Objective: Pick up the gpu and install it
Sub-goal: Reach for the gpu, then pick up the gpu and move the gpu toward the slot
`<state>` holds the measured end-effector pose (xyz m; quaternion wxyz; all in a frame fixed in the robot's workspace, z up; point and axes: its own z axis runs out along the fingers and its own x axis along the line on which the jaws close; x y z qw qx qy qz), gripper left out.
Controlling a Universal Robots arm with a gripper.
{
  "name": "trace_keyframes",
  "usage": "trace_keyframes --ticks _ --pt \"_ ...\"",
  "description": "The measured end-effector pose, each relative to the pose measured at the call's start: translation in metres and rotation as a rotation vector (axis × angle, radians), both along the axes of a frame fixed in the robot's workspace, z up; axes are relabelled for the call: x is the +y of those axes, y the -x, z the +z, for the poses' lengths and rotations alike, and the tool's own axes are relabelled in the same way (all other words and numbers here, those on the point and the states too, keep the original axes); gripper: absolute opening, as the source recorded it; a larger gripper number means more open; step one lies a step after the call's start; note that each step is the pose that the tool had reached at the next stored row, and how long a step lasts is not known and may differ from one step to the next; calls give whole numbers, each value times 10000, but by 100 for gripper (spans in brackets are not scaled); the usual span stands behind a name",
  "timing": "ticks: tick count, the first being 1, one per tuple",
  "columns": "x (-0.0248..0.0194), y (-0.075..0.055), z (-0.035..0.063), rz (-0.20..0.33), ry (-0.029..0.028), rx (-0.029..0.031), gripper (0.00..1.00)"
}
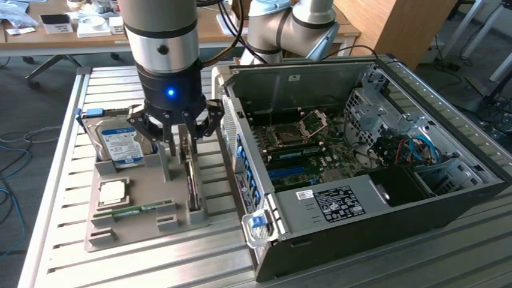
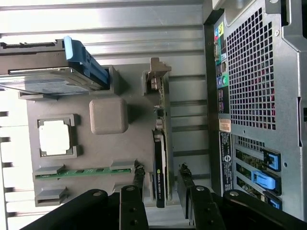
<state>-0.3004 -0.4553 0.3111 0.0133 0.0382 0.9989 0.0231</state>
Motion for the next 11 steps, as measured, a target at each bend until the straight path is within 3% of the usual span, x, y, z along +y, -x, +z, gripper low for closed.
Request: trace_keyframes --ticks 6,11 --pt "0 -5 -24 -1 2 1 42" --pt "0 -6 -102 0 3 1 42"
